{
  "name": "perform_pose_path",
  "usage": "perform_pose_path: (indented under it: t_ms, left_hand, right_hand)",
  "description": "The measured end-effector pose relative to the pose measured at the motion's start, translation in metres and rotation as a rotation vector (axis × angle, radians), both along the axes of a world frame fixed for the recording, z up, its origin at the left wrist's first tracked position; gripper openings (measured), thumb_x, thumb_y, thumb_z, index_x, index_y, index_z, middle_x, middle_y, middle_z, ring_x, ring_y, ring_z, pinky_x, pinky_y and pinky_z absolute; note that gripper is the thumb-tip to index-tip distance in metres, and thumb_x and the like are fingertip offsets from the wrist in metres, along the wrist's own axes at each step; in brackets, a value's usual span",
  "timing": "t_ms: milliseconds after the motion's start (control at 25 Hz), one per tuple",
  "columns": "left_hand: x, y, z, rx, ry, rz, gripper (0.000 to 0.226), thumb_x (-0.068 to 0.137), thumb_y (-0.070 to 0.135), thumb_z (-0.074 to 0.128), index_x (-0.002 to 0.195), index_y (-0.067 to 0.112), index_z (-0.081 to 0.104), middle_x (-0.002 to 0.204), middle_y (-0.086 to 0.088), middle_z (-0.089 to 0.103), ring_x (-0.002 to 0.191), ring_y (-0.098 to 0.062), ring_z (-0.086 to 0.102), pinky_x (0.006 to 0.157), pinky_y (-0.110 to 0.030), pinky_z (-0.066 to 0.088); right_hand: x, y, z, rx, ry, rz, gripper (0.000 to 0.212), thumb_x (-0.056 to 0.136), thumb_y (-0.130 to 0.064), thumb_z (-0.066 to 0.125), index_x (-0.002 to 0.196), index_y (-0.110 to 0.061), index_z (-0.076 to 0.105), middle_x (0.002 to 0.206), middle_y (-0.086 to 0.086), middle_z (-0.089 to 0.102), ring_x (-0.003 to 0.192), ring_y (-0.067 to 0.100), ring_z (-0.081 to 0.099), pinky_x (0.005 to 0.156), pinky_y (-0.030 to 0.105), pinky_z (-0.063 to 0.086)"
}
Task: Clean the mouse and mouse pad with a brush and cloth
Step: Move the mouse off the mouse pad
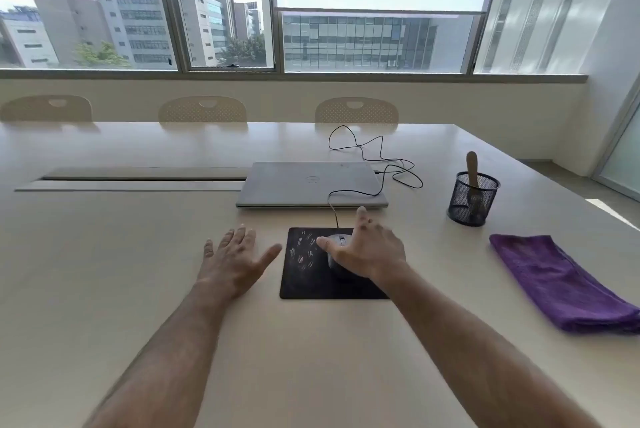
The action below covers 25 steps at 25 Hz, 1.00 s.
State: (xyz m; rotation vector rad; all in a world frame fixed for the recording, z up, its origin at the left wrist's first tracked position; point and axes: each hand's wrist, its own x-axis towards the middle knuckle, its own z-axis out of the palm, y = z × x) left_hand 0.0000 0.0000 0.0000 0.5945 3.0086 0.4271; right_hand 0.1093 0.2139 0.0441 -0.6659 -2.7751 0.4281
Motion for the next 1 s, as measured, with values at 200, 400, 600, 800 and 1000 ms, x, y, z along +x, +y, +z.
perform_pose_path:
  t_ms: [200, 400, 600, 800, 1000]
  left_hand:
    - [-0.022, -0.025, -0.003, -0.061, -0.013, 0.049, 0.073, 0.096, 0.068, 0.019, 0.158, 0.03, 0.013, 0.167, 0.004, 0.003, 0.152, -0.014, 0.0, 0.122, -0.05, -0.001]
    - [-0.032, -0.024, -0.004, -0.092, -0.022, 0.048, 0.068, 0.099, 0.06, 0.023, 0.158, 0.031, 0.007, 0.166, 0.006, -0.003, 0.152, -0.013, -0.005, 0.121, -0.051, -0.004]
    - [-0.041, -0.025, -0.006, -0.091, -0.039, 0.051, 0.062, 0.101, 0.051, 0.021, 0.158, 0.032, 0.005, 0.166, 0.008, -0.005, 0.152, -0.011, -0.007, 0.121, -0.051, -0.007]
    - [-0.045, -0.026, -0.005, -0.08, -0.044, 0.049, 0.058, 0.103, 0.045, 0.019, 0.158, 0.033, 0.006, 0.166, 0.011, -0.004, 0.152, -0.01, -0.005, 0.121, -0.049, -0.007]
    - [-0.052, -0.032, -0.006, -0.06, -0.062, 0.02, 0.056, 0.104, 0.045, 0.018, 0.158, 0.036, 0.007, 0.165, 0.013, -0.002, 0.152, -0.009, -0.004, 0.121, -0.047, -0.007]
  right_hand:
    - [-0.011, -0.007, -0.004, 0.021, -0.127, -0.047, 0.111, 0.076, -0.065, 0.055, 0.156, -0.007, 0.006, 0.137, 0.01, 0.055, 0.124, 0.031, 0.054, 0.094, 0.04, 0.048]
    - [-0.018, -0.012, -0.001, 0.041, -0.152, -0.064, 0.111, 0.072, -0.058, 0.058, 0.156, -0.005, 0.007, 0.129, 0.011, 0.06, 0.12, 0.034, 0.056, 0.095, 0.042, 0.051]
    - [-0.03, -0.03, 0.011, 0.035, -0.032, -0.032, 0.107, 0.07, -0.057, 0.062, 0.15, -0.003, 0.016, 0.117, 0.011, 0.066, 0.11, 0.034, 0.061, 0.079, 0.036, 0.045]
    - [-0.053, -0.073, 0.017, 0.015, -0.001, 0.061, 0.107, 0.069, -0.058, 0.064, 0.148, -0.002, 0.017, 0.111, 0.01, 0.067, 0.105, 0.033, 0.063, 0.077, 0.034, 0.044]
    - [-0.069, -0.111, 0.013, 0.005, -0.028, 0.139, 0.118, 0.074, -0.065, 0.06, 0.154, 0.002, 0.003, 0.12, 0.011, 0.065, 0.112, 0.032, 0.06, 0.084, 0.035, 0.047]
